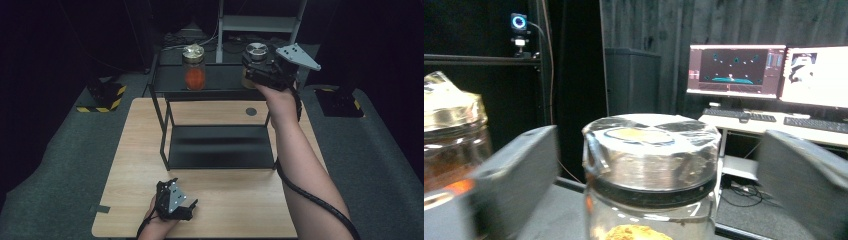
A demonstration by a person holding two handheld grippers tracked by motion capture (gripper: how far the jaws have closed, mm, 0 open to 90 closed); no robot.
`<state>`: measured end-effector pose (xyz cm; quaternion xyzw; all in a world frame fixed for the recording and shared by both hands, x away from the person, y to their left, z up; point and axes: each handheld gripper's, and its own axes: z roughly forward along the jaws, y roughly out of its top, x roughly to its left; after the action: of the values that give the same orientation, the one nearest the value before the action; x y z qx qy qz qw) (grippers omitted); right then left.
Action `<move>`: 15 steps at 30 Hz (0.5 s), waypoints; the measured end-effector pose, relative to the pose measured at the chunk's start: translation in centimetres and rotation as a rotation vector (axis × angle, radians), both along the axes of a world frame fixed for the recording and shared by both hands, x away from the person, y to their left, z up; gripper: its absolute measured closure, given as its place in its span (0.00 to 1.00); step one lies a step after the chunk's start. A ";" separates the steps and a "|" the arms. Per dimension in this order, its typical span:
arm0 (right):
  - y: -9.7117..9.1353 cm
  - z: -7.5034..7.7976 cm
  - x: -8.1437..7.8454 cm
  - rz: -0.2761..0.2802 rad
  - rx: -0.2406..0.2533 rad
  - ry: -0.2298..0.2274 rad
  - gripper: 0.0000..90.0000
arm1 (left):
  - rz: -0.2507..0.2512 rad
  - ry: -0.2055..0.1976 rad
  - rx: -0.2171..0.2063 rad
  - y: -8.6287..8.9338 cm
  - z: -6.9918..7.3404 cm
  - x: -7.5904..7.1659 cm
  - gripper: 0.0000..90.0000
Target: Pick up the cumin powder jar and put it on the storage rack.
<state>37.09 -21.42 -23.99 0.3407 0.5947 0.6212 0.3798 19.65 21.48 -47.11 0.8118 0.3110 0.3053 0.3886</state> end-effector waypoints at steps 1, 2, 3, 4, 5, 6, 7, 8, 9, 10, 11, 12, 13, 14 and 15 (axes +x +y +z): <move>-0.1 0.0 -0.1 0.007 -0.005 -0.005 0.00 | 0.000 0.002 0.000 0.0 0.0 0.0 0.01; -0.2 0.0 -0.2 0.012 -0.010 -0.011 0.00 | 0.000 0.003 0.004 -0.1 0.1 0.1 0.01; -0.3 0.0 -0.4 0.017 -0.011 -0.013 0.00 | 0.001 0.004 0.004 -0.1 0.1 0.1 0.01; -0.3 0.0 -0.5 0.018 -0.011 -0.013 0.00 | 0.001 0.003 0.005 -0.1 0.1 0.1 0.01; -0.4 0.0 -0.7 0.019 -0.011 -0.014 0.00 | 0.001 0.003 0.004 -0.1 0.0 0.0 0.01; -0.5 0.0 -0.8 0.020 -0.013 -0.017 0.00 | 0.000 0.003 0.004 -0.1 0.0 0.0 0.01; -0.6 -0.1 -1.0 0.022 -0.009 -0.016 0.00 | 0.000 0.003 0.004 -0.1 0.0 0.0 0.01; -0.7 -0.1 -1.1 0.024 -0.005 -0.016 0.00 | 0.001 0.002 0.003 -0.1 0.0 0.0 0.01; -0.9 -0.2 -1.2 0.028 -0.002 -0.017 0.00 | 0.001 0.001 0.003 -0.1 0.0 0.0 0.01; -1.0 -0.2 -1.4 0.029 0.000 -0.016 0.00 | 0.001 -0.001 0.003 -0.1 0.0 0.0 0.01; -1.1 -0.3 -1.6 0.029 -0.001 -0.017 0.00 | 0.000 -0.002 0.006 -0.1 0.0 0.0 0.01; -1.2 -0.3 -1.7 0.030 -0.001 -0.018 0.00 | -0.001 -0.003 0.007 -0.1 0.0 -0.1 0.01; -1.3 -0.4 -1.9 0.032 0.003 -0.015 0.00 | -0.002 -0.004 0.008 -0.1 0.0 -0.1 0.01; -1.4 -0.5 -2.0 0.034 0.003 -0.017 0.00 | -0.002 -0.004 0.010 -0.2 0.0 -0.1 0.01; -1.5 -0.5 -2.2 0.036 0.004 -0.014 0.00 | -0.001 -0.003 0.010 -0.2 0.0 -0.1 0.01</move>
<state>34.89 -22.93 -24.52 0.3261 0.5970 0.6315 0.3721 19.60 21.30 -47.12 0.8134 0.3086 0.3078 0.3853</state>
